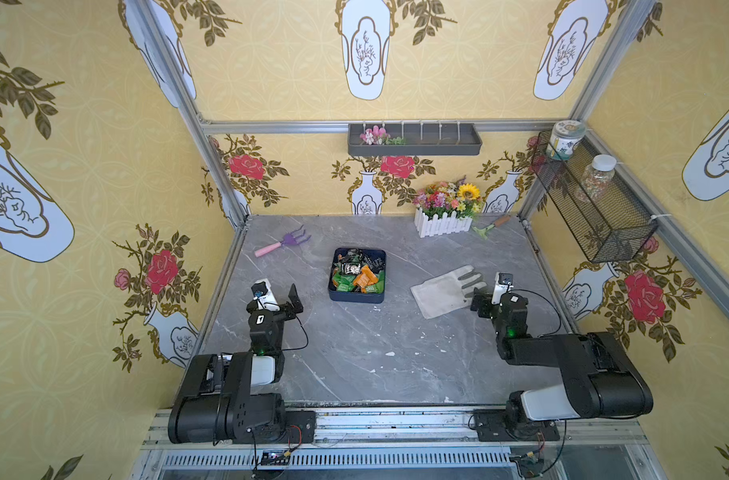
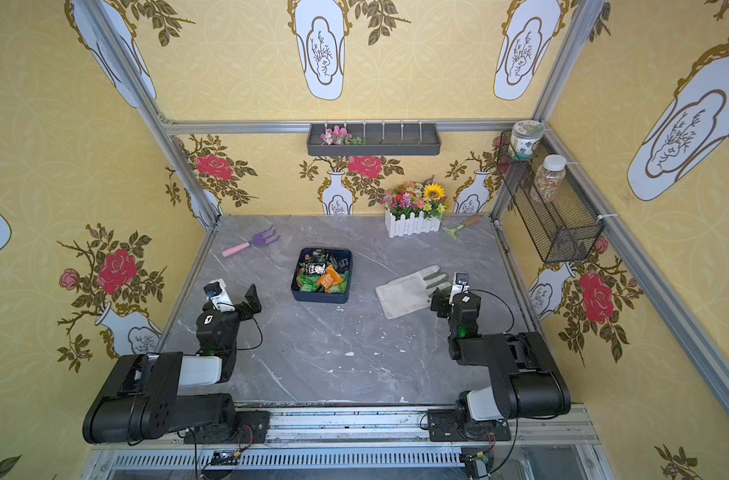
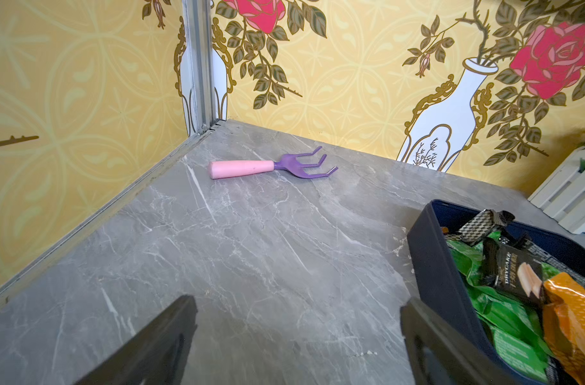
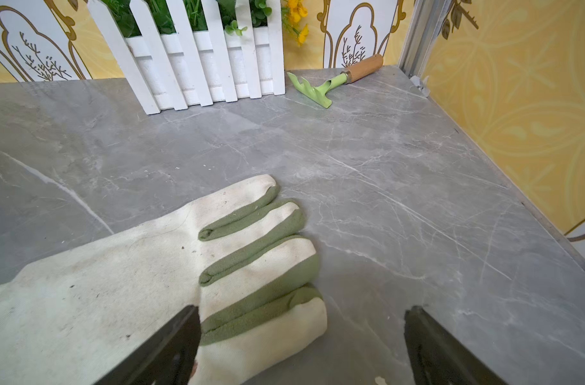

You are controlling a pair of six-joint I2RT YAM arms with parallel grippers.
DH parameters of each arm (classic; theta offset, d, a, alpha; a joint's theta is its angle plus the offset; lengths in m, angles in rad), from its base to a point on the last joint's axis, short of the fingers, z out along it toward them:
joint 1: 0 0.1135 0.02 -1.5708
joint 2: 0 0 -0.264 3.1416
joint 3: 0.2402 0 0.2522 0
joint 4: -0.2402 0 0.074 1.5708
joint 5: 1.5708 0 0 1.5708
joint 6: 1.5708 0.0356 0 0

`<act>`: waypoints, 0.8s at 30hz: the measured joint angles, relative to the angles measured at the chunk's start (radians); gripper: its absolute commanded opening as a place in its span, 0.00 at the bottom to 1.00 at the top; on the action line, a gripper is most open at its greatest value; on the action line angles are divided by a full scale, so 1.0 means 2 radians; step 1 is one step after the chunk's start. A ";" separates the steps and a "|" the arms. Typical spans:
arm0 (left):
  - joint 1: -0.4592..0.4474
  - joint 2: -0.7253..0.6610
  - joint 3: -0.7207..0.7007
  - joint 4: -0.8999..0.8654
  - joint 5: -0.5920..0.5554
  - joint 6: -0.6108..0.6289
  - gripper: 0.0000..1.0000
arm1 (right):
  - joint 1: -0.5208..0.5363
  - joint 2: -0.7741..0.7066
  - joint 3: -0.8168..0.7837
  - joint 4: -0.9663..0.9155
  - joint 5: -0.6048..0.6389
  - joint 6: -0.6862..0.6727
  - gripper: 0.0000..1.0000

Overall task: Take the cookies out of the storage box
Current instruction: Pick up the cookie from the storage box.

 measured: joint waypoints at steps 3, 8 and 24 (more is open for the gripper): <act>0.000 0.000 0.000 0.000 0.000 0.000 1.00 | 0.000 0.000 0.000 0.000 0.000 0.000 0.97; 0.000 0.000 0.000 0.000 0.000 0.000 1.00 | 0.000 0.000 0.000 0.000 0.000 0.000 0.97; -0.012 -0.130 -0.015 -0.035 -0.042 -0.009 1.00 | 0.018 -0.247 -0.012 -0.103 0.061 0.012 0.97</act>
